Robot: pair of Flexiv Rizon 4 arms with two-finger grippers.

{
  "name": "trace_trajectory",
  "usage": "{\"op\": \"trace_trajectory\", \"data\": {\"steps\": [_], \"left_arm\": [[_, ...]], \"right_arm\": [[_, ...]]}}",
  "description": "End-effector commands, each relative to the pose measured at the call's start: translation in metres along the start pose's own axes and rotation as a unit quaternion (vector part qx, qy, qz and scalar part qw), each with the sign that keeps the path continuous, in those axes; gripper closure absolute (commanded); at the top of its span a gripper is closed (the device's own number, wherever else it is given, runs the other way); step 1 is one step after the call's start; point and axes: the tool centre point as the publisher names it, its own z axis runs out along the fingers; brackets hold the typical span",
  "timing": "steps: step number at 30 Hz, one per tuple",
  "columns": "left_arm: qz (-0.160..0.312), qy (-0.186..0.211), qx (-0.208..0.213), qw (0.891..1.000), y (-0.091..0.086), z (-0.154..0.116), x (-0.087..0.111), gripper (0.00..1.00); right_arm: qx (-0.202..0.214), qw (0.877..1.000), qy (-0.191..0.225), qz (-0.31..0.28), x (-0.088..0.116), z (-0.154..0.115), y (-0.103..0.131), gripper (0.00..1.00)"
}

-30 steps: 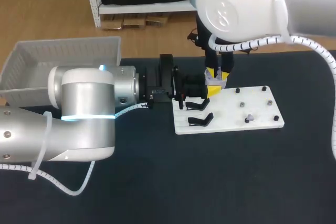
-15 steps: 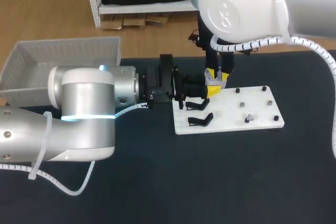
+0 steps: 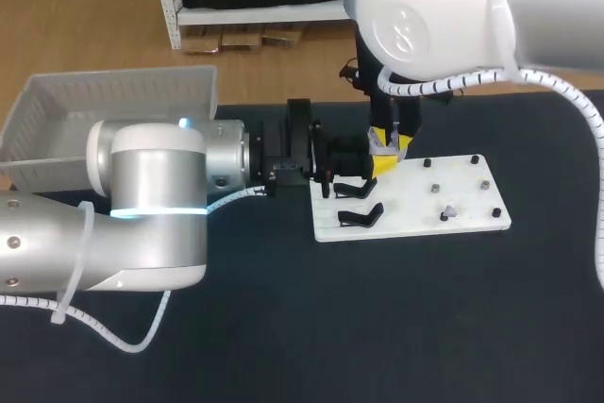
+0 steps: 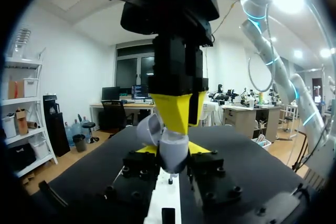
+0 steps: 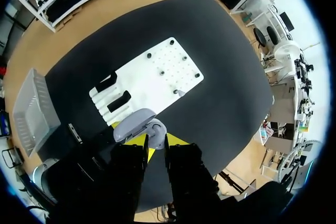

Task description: Pick up each earbud case from the left stands, insert the matching earbuds, close the lid, and place the case in the box.

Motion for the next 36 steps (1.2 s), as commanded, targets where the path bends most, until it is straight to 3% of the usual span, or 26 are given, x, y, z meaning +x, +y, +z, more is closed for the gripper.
{"op": "trace_trajectory", "data": {"steps": [1, 3, 6, 15, 24, 27, 36], "left_arm": [[0.003, -0.005, -0.006, 1.000, -0.001, 0.000, 0.000, 1.00], [0.003, -0.005, -0.006, 1.000, -0.001, 0.000, 0.000, 1.00], [0.003, -0.005, -0.006, 1.000, -0.001, 0.000, 0.000, 1.00], [0.003, -0.005, -0.006, 1.000, -0.001, 0.000, 0.000, 1.00], [0.003, -0.005, -0.006, 1.000, -0.001, 0.000, 0.000, 1.00], [0.003, -0.005, -0.006, 1.000, -0.001, 0.000, 0.000, 1.00], [0.003, -0.005, -0.006, 1.000, -0.001, 0.000, 0.000, 1.00]], "right_arm": [[0.001, 1.000, 0.001, -0.001, -0.001, 0.002, 0.000, 1.00], [0.000, 1.000, 0.001, -0.001, -0.001, 0.001, 0.000, 0.77], [-0.002, 1.000, -0.001, -0.004, 0.001, -0.002, 0.000, 0.69], [-0.038, 0.999, -0.010, -0.035, 0.014, -0.023, -0.009, 0.70], [-0.112, 0.982, -0.055, -0.139, 0.033, -0.026, -0.047, 0.52], [-0.127, 0.978, -0.065, -0.153, 0.037, -0.023, -0.060, 0.02], [-0.141, 0.972, -0.123, -0.143, 0.037, -0.012, -0.092, 0.00]]}}
